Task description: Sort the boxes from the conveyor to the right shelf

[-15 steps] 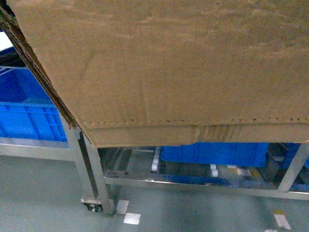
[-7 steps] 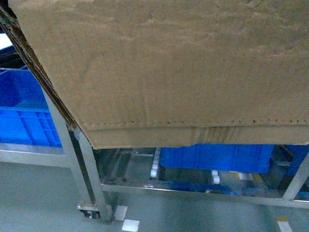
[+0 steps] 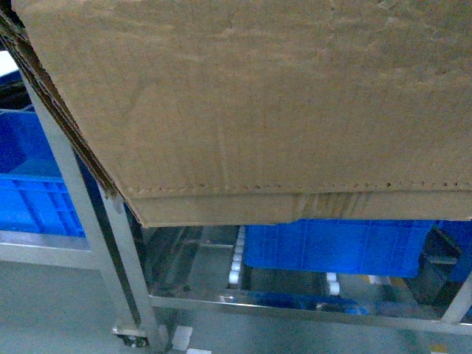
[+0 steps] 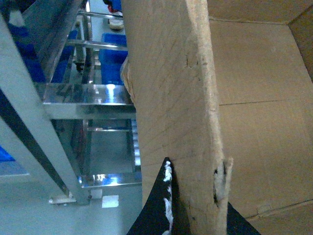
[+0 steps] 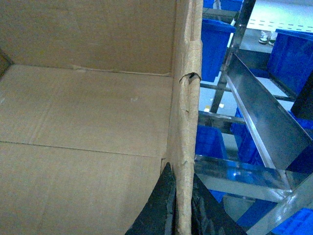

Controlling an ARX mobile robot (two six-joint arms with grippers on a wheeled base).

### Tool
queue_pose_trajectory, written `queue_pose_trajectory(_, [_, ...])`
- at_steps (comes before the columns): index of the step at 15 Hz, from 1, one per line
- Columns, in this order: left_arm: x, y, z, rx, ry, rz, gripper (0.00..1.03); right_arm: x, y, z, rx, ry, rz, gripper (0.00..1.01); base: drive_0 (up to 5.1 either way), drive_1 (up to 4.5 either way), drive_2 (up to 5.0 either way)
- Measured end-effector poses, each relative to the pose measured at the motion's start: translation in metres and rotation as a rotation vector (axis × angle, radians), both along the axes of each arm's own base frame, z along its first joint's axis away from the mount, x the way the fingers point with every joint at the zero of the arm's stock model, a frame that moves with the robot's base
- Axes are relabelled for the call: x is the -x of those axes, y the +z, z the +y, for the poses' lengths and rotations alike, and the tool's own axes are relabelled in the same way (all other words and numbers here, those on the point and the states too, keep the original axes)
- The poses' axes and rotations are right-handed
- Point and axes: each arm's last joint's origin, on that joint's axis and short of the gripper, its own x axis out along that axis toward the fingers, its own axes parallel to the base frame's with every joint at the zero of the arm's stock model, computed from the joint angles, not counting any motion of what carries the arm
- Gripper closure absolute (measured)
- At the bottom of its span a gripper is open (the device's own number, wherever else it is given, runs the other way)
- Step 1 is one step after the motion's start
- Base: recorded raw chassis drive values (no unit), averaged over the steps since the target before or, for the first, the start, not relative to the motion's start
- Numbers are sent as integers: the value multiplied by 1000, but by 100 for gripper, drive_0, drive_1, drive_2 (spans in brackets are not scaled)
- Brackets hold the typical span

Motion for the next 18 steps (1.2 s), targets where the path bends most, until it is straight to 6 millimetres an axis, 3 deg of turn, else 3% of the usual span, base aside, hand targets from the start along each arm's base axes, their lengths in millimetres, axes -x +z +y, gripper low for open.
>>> queue_pose_trajectory(5, [-1,6,-1,-8,-11,32,99,0,-2,0,3,5,32,98,0,0,0])
queue_pose_trajectory(7, [-20,51,0,2,-31,88,99,-18,47,1,-10,12,78,98,0,0,0])
queue_pose_trajectory(9, [-25,68,0,14,-38,66,99,-19,62,1,-13,7,59,98,0,0,0])
queue_pose_trajectory(18, [-28,70,-3,1,-57,63,99,-16,64,0,-18,-11,64,98,0,0,0])
